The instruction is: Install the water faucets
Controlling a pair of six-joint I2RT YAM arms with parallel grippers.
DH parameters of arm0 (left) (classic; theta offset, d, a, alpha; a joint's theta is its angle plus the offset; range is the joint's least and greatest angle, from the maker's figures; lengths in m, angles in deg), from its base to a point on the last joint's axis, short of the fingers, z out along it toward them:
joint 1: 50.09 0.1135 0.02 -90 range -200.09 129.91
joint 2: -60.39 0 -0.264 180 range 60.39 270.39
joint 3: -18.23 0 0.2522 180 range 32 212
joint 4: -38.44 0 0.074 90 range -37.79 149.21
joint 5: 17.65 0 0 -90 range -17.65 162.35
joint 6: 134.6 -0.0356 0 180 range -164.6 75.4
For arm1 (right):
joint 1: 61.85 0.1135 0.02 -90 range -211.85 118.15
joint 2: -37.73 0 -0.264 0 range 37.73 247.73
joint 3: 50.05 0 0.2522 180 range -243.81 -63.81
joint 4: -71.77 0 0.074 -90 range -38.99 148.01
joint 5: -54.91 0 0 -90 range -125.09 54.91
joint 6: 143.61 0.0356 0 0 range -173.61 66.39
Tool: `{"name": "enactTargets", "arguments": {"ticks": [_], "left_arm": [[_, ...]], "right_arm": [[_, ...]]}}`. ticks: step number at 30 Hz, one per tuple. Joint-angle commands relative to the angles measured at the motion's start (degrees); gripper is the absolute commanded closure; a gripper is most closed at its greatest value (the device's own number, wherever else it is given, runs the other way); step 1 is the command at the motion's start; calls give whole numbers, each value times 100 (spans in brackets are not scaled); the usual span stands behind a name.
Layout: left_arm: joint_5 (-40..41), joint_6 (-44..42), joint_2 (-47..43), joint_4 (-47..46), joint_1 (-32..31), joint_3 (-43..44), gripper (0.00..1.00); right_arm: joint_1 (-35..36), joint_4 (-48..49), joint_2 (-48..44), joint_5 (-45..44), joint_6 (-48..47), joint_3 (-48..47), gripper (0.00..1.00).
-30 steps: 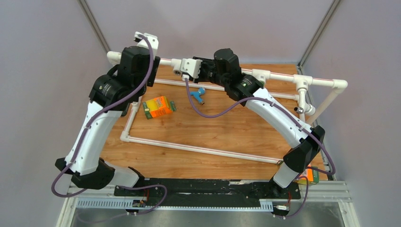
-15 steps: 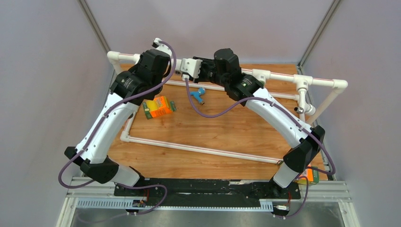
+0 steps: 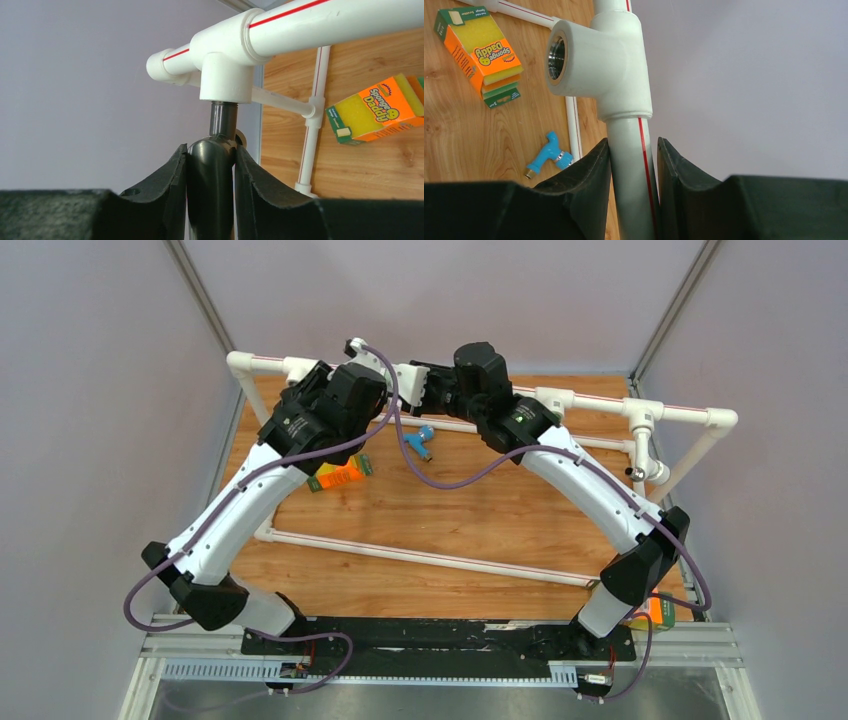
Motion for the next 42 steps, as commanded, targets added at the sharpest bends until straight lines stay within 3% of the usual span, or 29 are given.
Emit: {"name": "enactTargets", "arguments": {"ticks": [1,2,4,10,15,18,21,27,33,38,42], "left_arm": [[-1552,65,-60,301,-575,116,64],[-1866,153,-165,231,-575,203,56],[-2306,137,-359,29,-575,231,53],[-3020,-179,-640,-113,-567,274,58],[-3266,-5,-772,-68,-558,511,36],[-3346,180,-930,-340,-479,556,30],[-3207,670,-1132,-464,3,600,27],[-2828,1558,-1396,-429,803,582,25],[-3311,2061,-1317,334,1349,644,26],[-3740,2149,-1089,661,1429,495,27],[-4118,1965,-896,880,1420,503,35]], "right_arm": [[194,-752,515,551,718,235,100],[202,-761,515,542,709,235,100],[193,-752,506,533,709,235,100],[185,-752,515,542,691,209,100],[158,-761,585,524,674,77,100],[106,-761,699,533,674,-108,100],[88,-761,735,472,665,-204,100],[70,-761,726,392,647,-310,98],[70,-778,708,375,691,-257,98],[70,-787,708,392,709,-231,98],[70,-787,717,401,726,-205,98]]}}
